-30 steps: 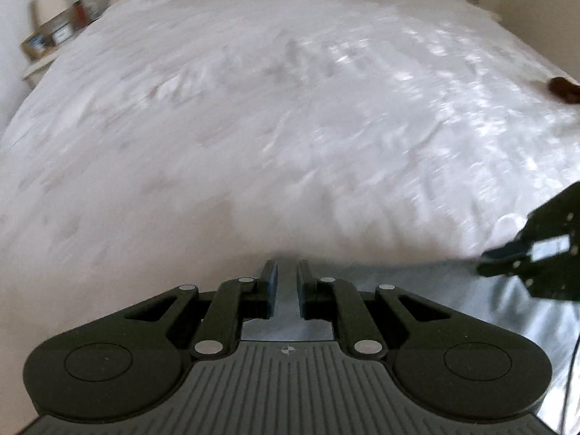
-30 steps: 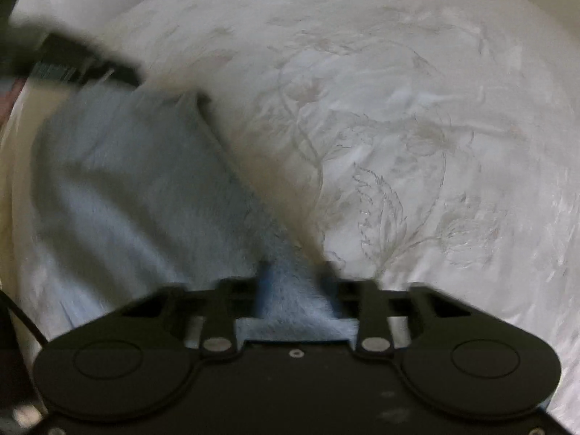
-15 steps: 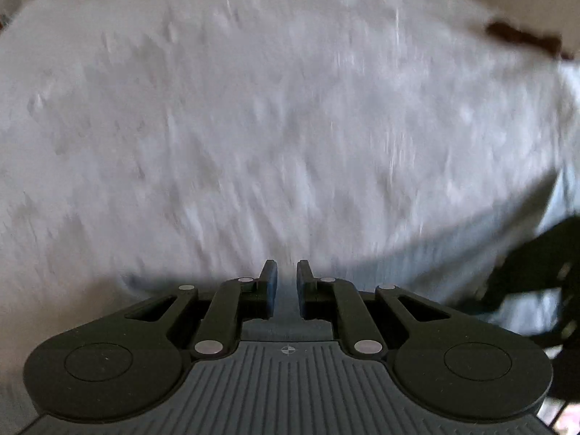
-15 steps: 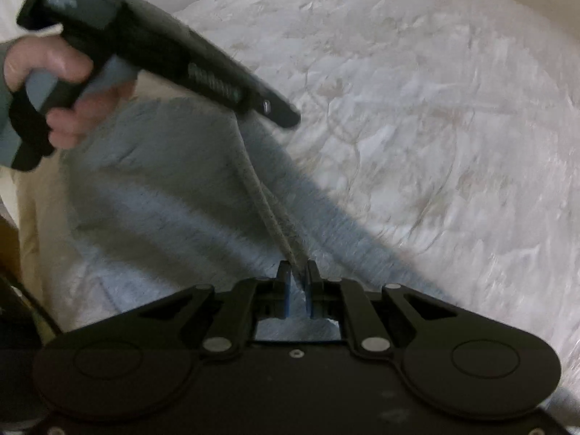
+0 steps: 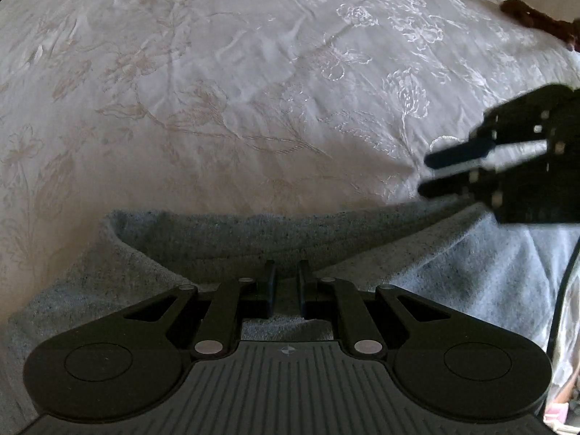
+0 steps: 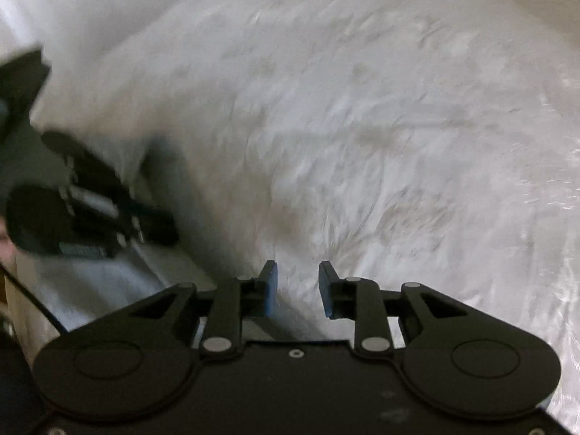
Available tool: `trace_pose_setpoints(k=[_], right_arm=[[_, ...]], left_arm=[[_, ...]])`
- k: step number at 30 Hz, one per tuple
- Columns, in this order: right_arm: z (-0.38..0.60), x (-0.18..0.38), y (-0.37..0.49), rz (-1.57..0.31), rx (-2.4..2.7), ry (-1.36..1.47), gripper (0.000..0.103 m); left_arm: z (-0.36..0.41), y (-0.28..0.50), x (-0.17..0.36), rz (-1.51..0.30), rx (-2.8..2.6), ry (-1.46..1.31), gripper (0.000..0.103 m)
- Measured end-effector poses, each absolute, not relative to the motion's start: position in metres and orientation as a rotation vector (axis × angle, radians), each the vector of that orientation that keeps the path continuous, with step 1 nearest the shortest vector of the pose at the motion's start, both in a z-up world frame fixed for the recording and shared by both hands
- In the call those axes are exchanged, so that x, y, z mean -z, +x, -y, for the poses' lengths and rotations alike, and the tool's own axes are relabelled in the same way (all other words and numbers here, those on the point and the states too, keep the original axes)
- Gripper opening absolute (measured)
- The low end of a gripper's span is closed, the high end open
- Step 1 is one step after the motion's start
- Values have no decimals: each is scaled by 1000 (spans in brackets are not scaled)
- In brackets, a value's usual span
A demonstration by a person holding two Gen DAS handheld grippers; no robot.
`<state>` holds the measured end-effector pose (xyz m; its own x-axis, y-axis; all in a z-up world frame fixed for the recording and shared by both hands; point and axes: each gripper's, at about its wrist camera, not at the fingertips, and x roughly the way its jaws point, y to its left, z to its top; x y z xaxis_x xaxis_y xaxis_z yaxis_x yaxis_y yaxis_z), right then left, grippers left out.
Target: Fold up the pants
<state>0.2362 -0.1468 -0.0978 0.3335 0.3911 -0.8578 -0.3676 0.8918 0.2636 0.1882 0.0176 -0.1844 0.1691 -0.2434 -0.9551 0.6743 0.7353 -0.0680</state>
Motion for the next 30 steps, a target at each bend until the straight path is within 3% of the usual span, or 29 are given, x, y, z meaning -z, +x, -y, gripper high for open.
trace_pose_setpoints(k=[7, 8, 9, 14, 18, 20, 21, 26, 30], right_arm=[[133, 117, 218, -1208, -571, -29, 32], [132, 118, 217, -1209, -564, -26, 27], [131, 117, 217, -1212, -559, -27, 3], [134, 119, 224, -1179, -407, -61, 0], [123, 122, 222, -1173, -369, -65, 2], [129, 117, 220, -1166, -344, -14, 9], [136, 112, 219, -1146, -311, 18, 18], [159, 69, 200, -1000, -238, 146, 19], [148, 51, 174, -988, -314, 187, 20]], left_arm=[[-24, 192, 184, -1247, 672, 404, 12], [-24, 192, 184, -1246, 672, 405, 12], [-24, 192, 183, -1243, 670, 406, 12], [-27, 192, 181, -1240, 666, 410, 12], [-33, 191, 175, -1226, 655, 404, 12], [-39, 192, 166, -1200, 647, 386, 12], [-43, 192, 159, -1183, 644, 373, 12], [-73, 193, 124, -1103, 604, 263, 12], [-90, 198, 132, -1139, 555, 236, 12]])
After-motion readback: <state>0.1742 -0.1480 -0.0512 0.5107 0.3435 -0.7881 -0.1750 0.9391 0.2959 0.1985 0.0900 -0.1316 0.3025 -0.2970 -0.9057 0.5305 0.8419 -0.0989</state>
